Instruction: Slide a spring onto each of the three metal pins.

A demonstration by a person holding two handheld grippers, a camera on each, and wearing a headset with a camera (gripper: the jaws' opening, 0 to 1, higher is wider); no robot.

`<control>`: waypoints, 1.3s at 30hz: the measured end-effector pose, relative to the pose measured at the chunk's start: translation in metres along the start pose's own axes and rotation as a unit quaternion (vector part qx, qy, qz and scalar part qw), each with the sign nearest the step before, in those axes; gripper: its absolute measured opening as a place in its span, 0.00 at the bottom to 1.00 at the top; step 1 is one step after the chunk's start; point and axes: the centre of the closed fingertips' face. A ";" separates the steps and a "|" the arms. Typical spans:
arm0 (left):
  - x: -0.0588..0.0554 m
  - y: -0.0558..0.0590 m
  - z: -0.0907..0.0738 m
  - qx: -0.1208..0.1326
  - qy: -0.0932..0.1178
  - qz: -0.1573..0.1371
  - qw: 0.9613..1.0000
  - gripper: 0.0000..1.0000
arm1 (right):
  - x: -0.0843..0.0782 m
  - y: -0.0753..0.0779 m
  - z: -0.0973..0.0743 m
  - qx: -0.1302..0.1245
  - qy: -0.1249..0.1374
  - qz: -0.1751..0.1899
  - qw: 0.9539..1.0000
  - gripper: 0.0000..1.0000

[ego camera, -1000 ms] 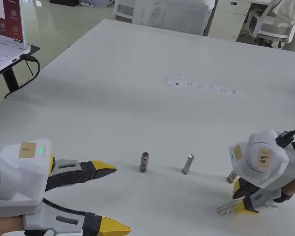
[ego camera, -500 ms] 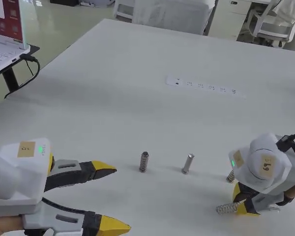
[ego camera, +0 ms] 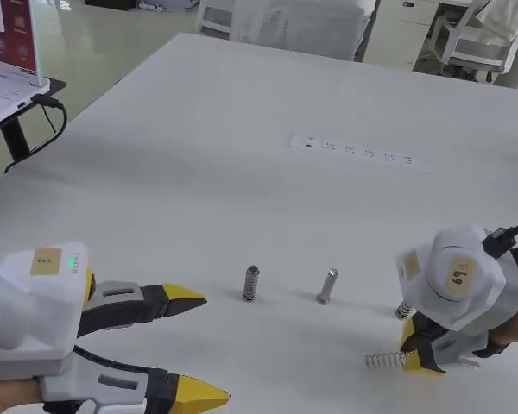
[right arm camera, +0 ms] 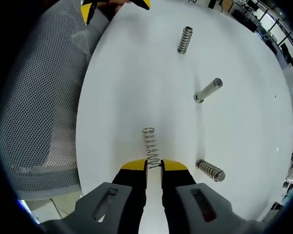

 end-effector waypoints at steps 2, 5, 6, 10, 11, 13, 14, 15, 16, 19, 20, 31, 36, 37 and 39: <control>0.001 0.000 0.001 -0.001 0.001 0.001 1.000 0.56 | 0.006 -0.003 -0.003 -0.002 0.006 -0.002 1.000 0.08; 0.003 0.001 0.002 -0.004 0.003 0.002 1.000 0.53 | 0.022 -0.009 -0.011 -0.006 0.022 -0.010 1.000 0.08; 0.004 0.002 0.002 -0.006 0.004 0.002 1.000 0.53 | 0.025 -0.010 -0.014 -0.007 0.024 -0.012 1.000 0.08; 0.008 0.006 0.004 -0.014 0.009 0.006 1.000 0.51 | 0.052 -0.018 -0.026 -0.019 0.030 -0.038 0.999 0.08; 0.009 0.007 0.004 -0.016 0.009 0.008 1.000 0.50 | 0.063 -0.021 -0.030 -0.022 0.038 -0.047 0.998 0.08; 0.010 0.009 0.004 -0.020 0.008 0.014 1.000 0.49 | 0.077 -0.025 -0.035 -0.023 0.047 -0.060 0.997 0.08; 0.011 0.009 0.004 -0.021 0.009 0.015 1.000 0.49 | 0.084 -0.026 -0.037 -0.024 0.051 -0.064 0.996 0.08; 0.011 0.009 0.004 -0.022 0.009 0.018 1.000 0.48 | 0.093 -0.029 -0.039 -0.023 0.056 -0.071 0.996 0.08; 0.012 0.008 0.004 -0.022 0.009 0.019 1.000 0.48 | 0.099 -0.030 -0.041 -0.025 0.060 -0.078 0.995 0.08; 0.015 0.007 0.003 -0.022 0.013 0.018 1.000 0.46 | 0.117 -0.034 -0.043 -0.024 0.066 -0.091 0.993 0.08; 0.016 0.007 0.003 -0.021 0.014 0.019 0.999 0.45 | 0.121 -0.034 -0.044 -0.026 0.066 -0.097 0.993 0.08; 0.022 0.008 0.007 -0.029 0.021 0.031 0.999 0.35 | 0.154 -0.045 -0.042 -0.023 0.067 -0.131 0.989 0.08; 0.025 0.009 0.006 -0.033 0.024 0.034 0.999 0.27 | 0.163 -0.047 -0.041 -0.021 0.067 -0.141 0.988 0.08; 0.025 0.008 0.006 -0.034 0.026 0.033 0.999 0.24 | 0.165 -0.048 -0.040 -0.021 0.067 -0.144 0.987 0.08; 0.026 0.009 0.005 -0.036 0.027 0.032 0.998 0.18 | 0.168 -0.048 -0.040 -0.020 0.068 -0.146 0.987 0.08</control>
Point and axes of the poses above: the centre of the closed fingertips' face, and the gripper's own axes: z roughly forward along the fingers, y roughly to its right, x roughly out of its top, and after that the axes turned 15 degrees about x, right-handed
